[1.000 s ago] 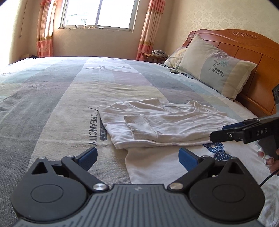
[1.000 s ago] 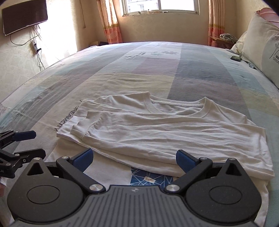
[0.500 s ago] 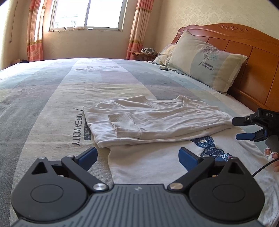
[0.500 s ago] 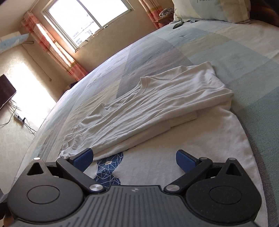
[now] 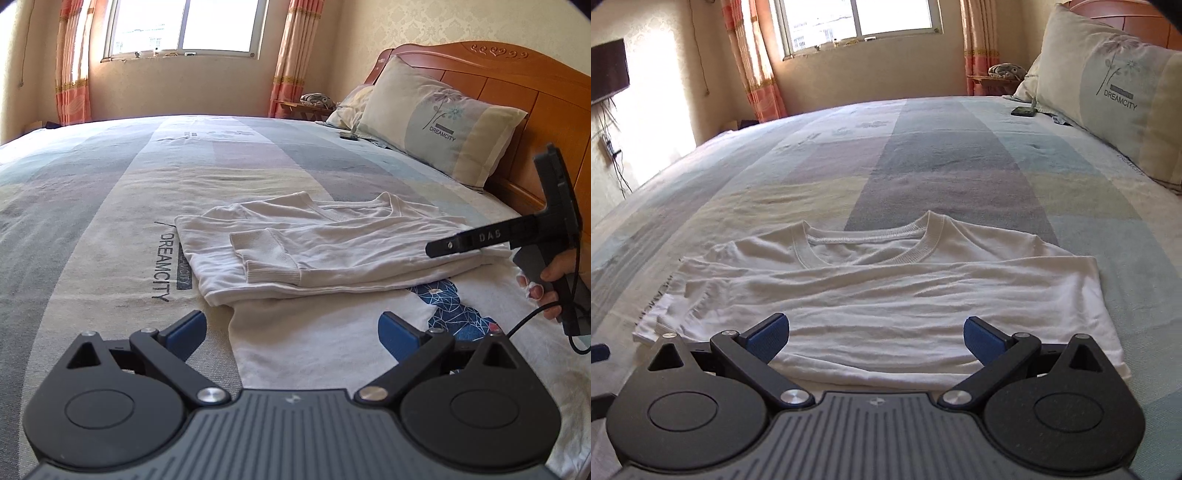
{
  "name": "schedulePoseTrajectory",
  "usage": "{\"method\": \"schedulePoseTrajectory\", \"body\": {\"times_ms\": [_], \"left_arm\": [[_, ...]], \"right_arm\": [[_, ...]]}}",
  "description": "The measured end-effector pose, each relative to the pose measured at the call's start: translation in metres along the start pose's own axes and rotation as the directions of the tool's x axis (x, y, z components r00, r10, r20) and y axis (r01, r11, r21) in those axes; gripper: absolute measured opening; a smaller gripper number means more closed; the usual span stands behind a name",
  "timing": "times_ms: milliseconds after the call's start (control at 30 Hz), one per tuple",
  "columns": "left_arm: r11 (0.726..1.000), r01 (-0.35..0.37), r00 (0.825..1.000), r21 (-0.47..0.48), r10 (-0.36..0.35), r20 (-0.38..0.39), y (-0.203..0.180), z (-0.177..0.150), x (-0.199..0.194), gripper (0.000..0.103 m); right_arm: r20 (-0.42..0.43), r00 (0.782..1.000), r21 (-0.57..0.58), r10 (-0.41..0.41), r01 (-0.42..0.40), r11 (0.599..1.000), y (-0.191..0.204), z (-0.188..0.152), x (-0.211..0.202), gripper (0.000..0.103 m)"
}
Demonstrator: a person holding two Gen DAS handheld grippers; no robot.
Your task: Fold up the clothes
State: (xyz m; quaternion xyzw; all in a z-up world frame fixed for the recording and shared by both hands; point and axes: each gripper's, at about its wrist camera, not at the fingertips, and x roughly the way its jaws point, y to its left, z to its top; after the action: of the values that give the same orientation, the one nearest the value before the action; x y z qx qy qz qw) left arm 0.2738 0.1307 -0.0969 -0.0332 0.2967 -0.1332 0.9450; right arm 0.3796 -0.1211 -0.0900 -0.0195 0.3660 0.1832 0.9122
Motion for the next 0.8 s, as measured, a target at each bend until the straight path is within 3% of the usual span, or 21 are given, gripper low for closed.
{"method": "schedulePoseTrajectory", "body": {"times_ms": [100, 267, 533, 800], "left_arm": [[1.0, 0.0, 1.0, -0.013, 0.001, 0.005, 0.004, 0.001, -0.002, 0.099], [1.0, -0.004, 1.0, -0.024, 0.005, 0.016, 0.007, 0.002, -0.006, 0.099], [1.0, 0.015, 1.0, 0.0, -0.015, 0.021, -0.002, 0.002, -0.011, 0.099], [0.999, 0.032, 0.999, 0.034, -0.033, 0.008, -0.017, 0.002, -0.006, 0.099]], "right_arm": [[-0.081, 0.996, -0.089, -0.048, 0.041, 0.995, 0.007, -0.017, 0.011, 0.103], [-0.066, 0.994, -0.158, -0.086, 0.074, 0.985, 0.024, -0.029, -0.013, 0.103], [-0.045, 0.994, -0.177, -0.099, 0.09, 0.98, 0.036, -0.067, -0.071, 0.103], [-0.079, 0.991, -0.121, -0.107, 0.097, 0.988, 0.03, -0.103, -0.087, 0.103]]}}
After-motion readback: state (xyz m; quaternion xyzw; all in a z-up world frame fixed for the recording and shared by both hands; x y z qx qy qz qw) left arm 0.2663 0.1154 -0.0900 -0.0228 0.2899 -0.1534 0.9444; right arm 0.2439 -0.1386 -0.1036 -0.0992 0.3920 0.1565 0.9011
